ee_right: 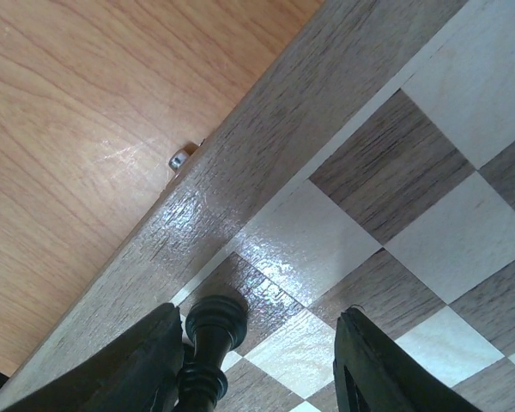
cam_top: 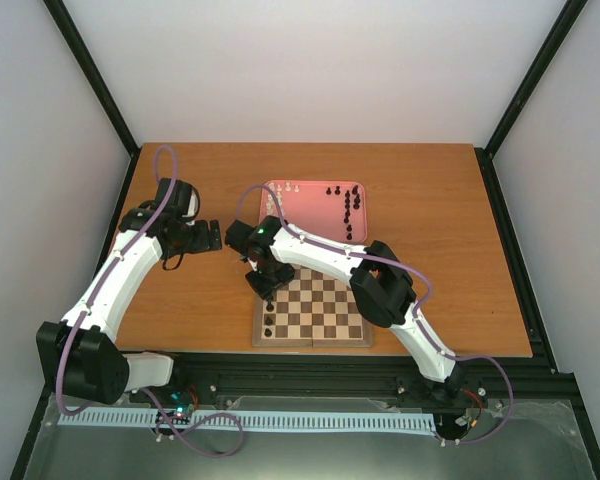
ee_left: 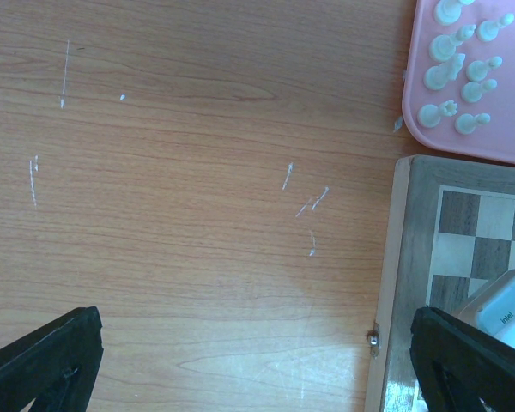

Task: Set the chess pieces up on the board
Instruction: Adjust the chess piece on the chessboard.

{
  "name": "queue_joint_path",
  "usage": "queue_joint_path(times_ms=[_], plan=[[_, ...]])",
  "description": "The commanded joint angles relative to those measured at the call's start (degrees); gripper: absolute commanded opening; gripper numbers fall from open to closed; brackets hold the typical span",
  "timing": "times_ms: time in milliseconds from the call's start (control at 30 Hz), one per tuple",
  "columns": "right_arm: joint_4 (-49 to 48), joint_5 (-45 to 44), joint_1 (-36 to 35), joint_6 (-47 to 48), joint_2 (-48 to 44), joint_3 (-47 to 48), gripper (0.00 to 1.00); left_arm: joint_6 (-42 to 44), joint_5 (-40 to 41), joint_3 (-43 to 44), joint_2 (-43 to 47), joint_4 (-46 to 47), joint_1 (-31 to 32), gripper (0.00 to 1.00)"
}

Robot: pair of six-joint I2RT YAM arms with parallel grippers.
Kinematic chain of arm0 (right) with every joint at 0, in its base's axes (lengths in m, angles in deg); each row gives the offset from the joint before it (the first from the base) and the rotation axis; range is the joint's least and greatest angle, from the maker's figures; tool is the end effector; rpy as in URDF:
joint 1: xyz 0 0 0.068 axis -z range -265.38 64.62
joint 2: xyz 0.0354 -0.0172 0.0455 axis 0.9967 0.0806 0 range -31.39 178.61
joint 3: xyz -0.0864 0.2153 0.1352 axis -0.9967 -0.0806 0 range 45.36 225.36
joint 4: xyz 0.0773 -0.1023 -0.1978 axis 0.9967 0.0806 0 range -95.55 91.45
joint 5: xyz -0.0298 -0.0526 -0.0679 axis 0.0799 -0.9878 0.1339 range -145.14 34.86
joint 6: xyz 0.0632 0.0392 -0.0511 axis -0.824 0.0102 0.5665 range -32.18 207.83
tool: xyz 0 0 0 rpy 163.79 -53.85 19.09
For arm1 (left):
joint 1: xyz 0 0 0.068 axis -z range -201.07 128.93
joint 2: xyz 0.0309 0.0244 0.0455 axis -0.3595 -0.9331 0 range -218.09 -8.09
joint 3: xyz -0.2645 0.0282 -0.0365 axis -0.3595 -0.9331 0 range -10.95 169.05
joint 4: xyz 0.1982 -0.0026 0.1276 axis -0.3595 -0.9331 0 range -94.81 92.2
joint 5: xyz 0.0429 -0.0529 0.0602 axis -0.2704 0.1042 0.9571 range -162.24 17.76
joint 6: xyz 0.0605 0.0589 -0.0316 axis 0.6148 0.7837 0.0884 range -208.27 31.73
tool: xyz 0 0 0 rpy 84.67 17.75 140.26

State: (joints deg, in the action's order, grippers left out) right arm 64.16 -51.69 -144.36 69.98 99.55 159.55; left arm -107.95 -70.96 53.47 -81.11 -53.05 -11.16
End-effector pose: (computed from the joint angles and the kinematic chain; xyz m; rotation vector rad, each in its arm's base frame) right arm 0.2148 0.3667 0.1502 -1.1016 2.9274 0.1337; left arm 0.2331 -0.0389 0.2499 -0.2364 2.6813 -0.1306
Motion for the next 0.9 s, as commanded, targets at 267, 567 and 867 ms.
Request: queue_joint_path(times_ms=[267, 567, 867], plan=[[0.9, -2.1, -0.4, -1.0, -1.0, 0.1, 0.49, 0.7, -0.3, 0.2, 0.9, 1.1, -0.2, 1.00], [0.4, -1.4, -0.5, -0.8, -1.3, 0.0, 0.49, 0.6, -0.5, 0.2, 0.9, 1.1, -0.2, 1.00], [-0.6, 0.1, -0.5, 1.5, -1.9, 2.2, 0.63, 0.7, -0.6, 0.4, 0.8, 1.1, -0.2, 1.00]])
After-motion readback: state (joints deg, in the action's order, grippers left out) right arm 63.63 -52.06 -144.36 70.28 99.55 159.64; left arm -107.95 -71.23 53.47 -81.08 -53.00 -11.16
